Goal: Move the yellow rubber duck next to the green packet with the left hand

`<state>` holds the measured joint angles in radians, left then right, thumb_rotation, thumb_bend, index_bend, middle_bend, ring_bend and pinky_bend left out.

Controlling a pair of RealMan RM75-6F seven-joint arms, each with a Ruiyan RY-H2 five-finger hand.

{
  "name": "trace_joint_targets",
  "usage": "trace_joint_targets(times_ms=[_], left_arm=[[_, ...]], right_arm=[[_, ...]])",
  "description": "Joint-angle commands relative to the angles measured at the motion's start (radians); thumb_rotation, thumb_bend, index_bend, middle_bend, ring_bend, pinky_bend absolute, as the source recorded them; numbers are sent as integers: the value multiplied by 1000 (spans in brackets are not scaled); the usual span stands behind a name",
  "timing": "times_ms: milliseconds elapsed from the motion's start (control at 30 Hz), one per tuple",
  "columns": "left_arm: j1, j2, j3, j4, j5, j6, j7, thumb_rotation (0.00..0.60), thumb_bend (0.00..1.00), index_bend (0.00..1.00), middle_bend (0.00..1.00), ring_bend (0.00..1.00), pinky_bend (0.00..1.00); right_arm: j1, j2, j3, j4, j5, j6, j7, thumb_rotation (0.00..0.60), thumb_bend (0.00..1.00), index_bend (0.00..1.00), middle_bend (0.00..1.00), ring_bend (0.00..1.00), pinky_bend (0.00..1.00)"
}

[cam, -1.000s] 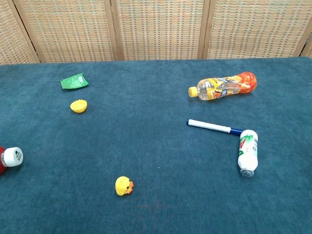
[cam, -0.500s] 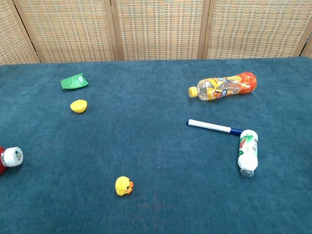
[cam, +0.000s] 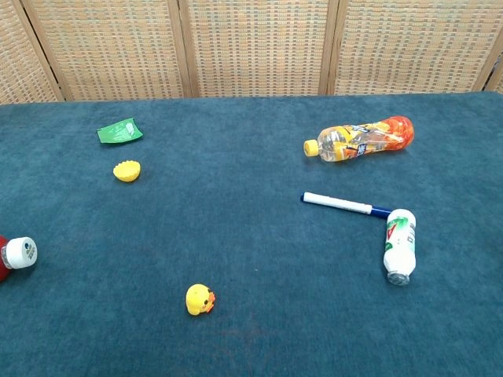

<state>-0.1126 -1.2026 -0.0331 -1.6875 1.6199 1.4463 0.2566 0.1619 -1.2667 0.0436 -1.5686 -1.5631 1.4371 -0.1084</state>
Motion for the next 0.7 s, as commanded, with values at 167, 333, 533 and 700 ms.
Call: trace_joint_targets(times_ms=[167,333,533,700], left_arm=[[-221,-44,-39,-51,31,-279,44,600,155,235,0,0,0],[-322,-98,-64,-65,-17,-418,101,600,155,282,0,0,0],[-415,-177,-87,-63,-59,-513,176,600,155,316,0,0,0],[-472,-220,-86,-66,-108,-578,228,600,155,367,0,0,0]], right_arm=[[15,-26,31,47,84,-52,-15,600,0,0,0,0,0],[16,-33,40,67,118,-67,-17,600,0,0,0,0,0],[8,-32,45,87,137,-62,-2,600,0,0,0,0,0],[-2,-27,50,99,146,-50,20,600,0,0,0,0,0]])
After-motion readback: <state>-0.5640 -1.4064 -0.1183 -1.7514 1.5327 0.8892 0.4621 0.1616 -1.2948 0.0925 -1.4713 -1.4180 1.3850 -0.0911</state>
